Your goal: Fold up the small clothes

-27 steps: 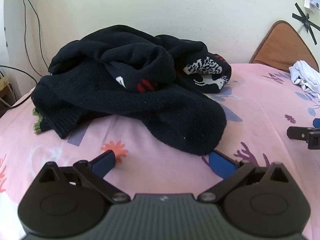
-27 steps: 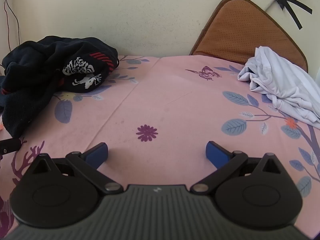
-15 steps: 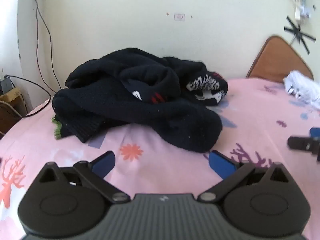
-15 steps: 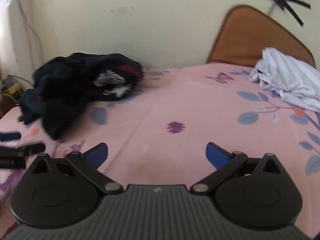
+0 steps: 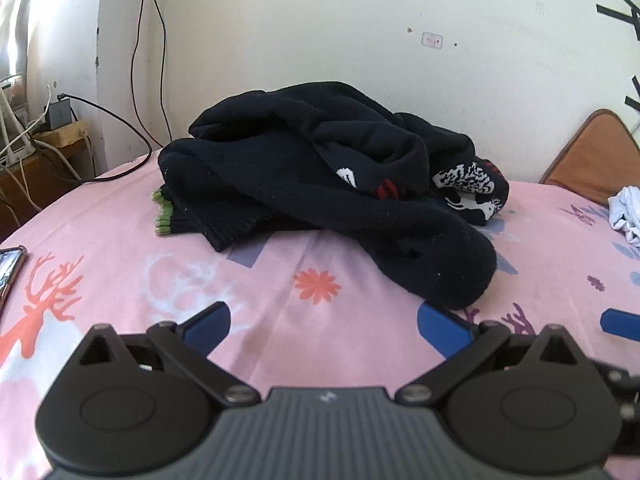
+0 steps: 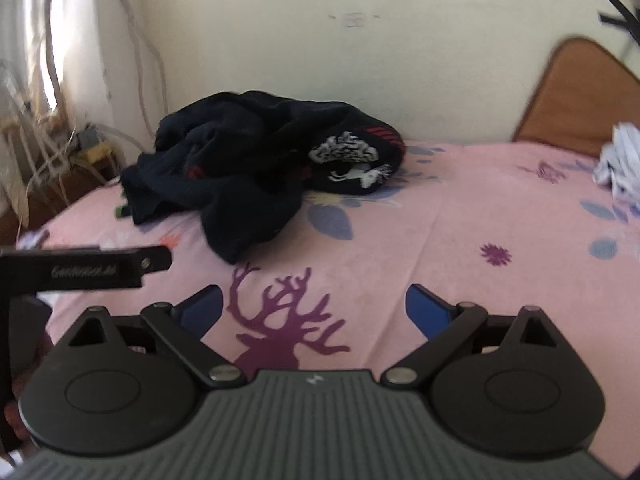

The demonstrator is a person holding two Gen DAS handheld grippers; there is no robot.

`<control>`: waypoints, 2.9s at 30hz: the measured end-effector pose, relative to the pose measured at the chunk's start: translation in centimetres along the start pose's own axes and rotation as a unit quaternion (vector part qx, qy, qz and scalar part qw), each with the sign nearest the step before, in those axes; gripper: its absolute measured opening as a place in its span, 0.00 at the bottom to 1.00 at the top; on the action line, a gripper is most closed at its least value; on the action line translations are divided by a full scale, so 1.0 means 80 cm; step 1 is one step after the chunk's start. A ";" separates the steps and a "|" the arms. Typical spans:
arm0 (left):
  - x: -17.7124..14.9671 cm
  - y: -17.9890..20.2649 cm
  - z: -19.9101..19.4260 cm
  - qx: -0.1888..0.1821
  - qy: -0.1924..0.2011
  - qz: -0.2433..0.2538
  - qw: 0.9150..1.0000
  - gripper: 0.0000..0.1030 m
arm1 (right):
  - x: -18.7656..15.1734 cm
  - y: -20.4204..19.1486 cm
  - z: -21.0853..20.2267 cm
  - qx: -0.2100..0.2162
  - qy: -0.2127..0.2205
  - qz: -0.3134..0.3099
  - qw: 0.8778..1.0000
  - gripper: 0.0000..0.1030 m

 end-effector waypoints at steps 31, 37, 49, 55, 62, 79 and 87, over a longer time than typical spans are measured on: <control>0.001 0.015 0.025 0.006 -0.036 0.021 0.999 1.00 | 0.002 0.016 -0.011 -0.010 0.014 0.020 1.000 0.96; 0.009 0.024 0.049 -0.003 -0.054 0.050 0.997 1.00 | 0.010 0.033 0.009 -0.038 -0.010 0.044 0.998 0.96; 0.008 0.025 0.050 0.002 -0.043 0.044 0.998 1.00 | 0.015 0.043 0.048 -0.069 -0.055 0.042 0.995 0.97; 0.009 0.024 0.051 0.002 -0.044 0.044 0.998 1.00 | 0.016 0.044 0.045 -0.060 -0.053 0.055 0.995 0.98; 0.009 0.024 0.051 0.002 -0.043 0.044 0.998 1.00 | 0.017 0.043 0.046 -0.052 -0.052 0.063 0.995 1.00; 0.009 0.024 0.051 0.002 -0.043 0.044 0.998 1.00 | 0.016 0.046 0.047 -0.058 -0.050 0.064 0.995 1.00; 0.009 0.024 0.051 0.002 -0.043 0.044 0.998 1.00 | 0.015 0.045 0.047 -0.059 -0.050 0.061 0.995 1.00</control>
Point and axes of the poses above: each gripper's, at about its wrist camera, not at the fingertips, and z roughly the way its jaws point, y to its right, x to its top, the point moved 7 cm from there along z, roughly the way its jaws point, and after that the axes turned 6 degrees about -x, right-handed, at the moved point
